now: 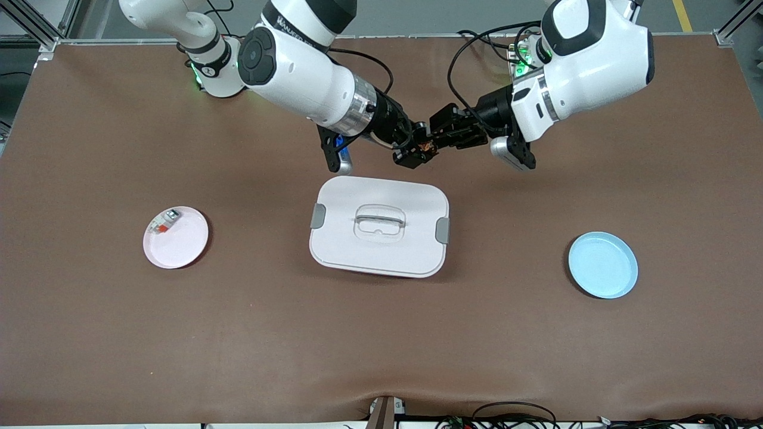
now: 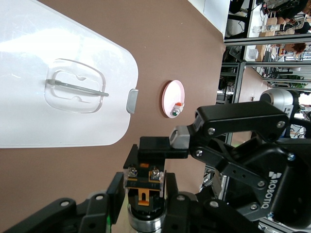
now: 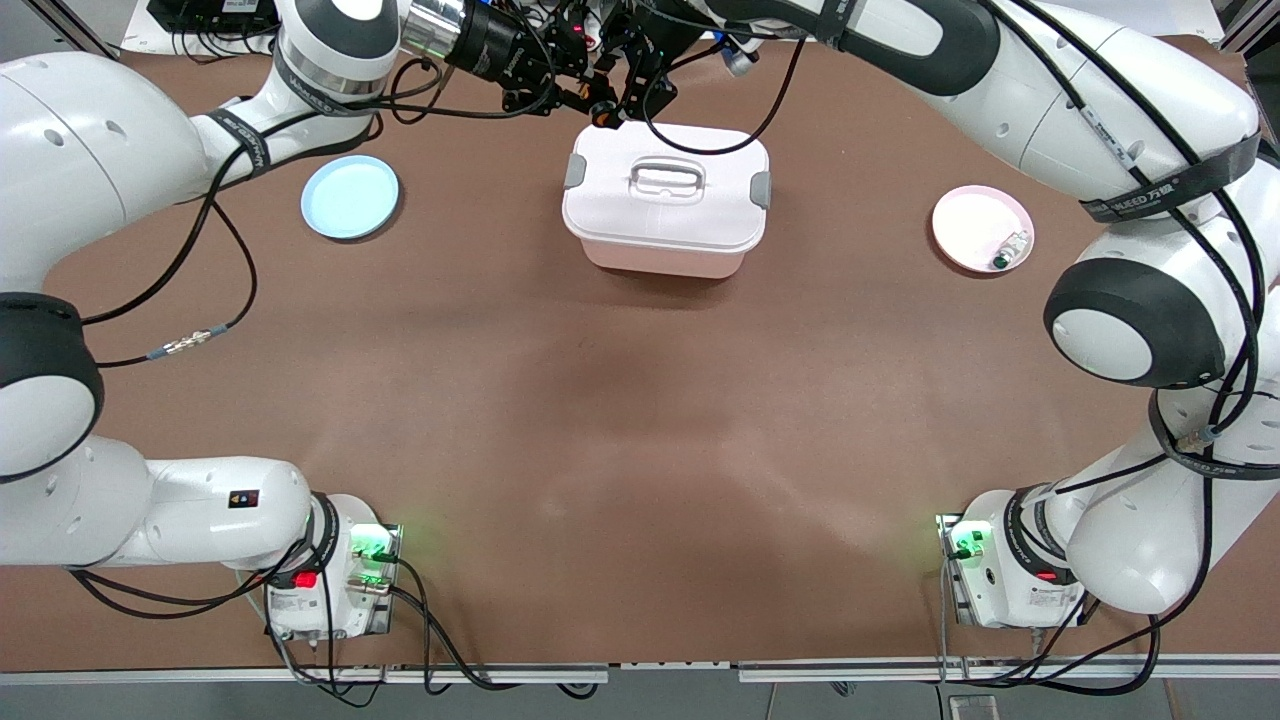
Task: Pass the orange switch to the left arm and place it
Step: 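Grasp the switch with the left gripper beside the right gripper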
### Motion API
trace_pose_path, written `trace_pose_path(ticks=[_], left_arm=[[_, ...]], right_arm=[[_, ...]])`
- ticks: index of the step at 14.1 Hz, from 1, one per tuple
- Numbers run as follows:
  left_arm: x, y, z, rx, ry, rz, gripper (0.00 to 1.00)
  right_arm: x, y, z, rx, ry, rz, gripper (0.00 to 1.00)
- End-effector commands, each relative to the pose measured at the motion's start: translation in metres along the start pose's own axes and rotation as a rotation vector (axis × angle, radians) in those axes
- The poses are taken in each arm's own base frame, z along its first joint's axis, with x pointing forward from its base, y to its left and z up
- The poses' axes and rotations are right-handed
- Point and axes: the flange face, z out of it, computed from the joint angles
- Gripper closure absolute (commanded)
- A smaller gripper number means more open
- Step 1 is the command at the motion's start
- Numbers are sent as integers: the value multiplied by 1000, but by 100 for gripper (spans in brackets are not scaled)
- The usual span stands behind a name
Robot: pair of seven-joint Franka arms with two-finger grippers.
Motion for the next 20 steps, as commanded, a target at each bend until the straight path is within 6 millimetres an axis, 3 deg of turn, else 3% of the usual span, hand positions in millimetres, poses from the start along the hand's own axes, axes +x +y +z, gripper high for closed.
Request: trace_pose_path(ticks=[1, 5, 7, 8, 9, 13, 14, 15, 16, 20], left_arm=[[-7, 0, -2, -12, 24, 7, 61], [-12, 4, 6, -47, 25, -7, 70], [-11, 2, 7, -47, 26, -10, 84], [-11, 2, 7, -47, 26, -10, 90], [-11, 2, 7, -47, 26, -10, 98], [-10, 5, 6, -50, 27, -7, 100], [-10, 6, 4, -51, 30, -6, 100], [-10, 6, 4, -51, 30, -5, 100], [-10, 6, 4, -51, 30, -6, 100], [-10, 6, 4, -49, 28, -5, 100]], right_arm=[[-6, -3, -2, -1, -22, 16, 78], [-6, -3, -1, -2, -22, 13, 77], [-6, -3, -2, -1, -22, 13, 70], [-6, -3, -2, -1, -22, 13, 57], [-6, -3, -2, -1, -22, 13, 51], [-7, -2, -1, -2, -22, 12, 51], [-7, -2, 0, -3, -22, 11, 39], [-7, -2, 0, -3, -22, 15, 14], [-8, -2, -1, -2, -23, 17, 0], [-11, 0, -2, -2, -22, 9, 0]])
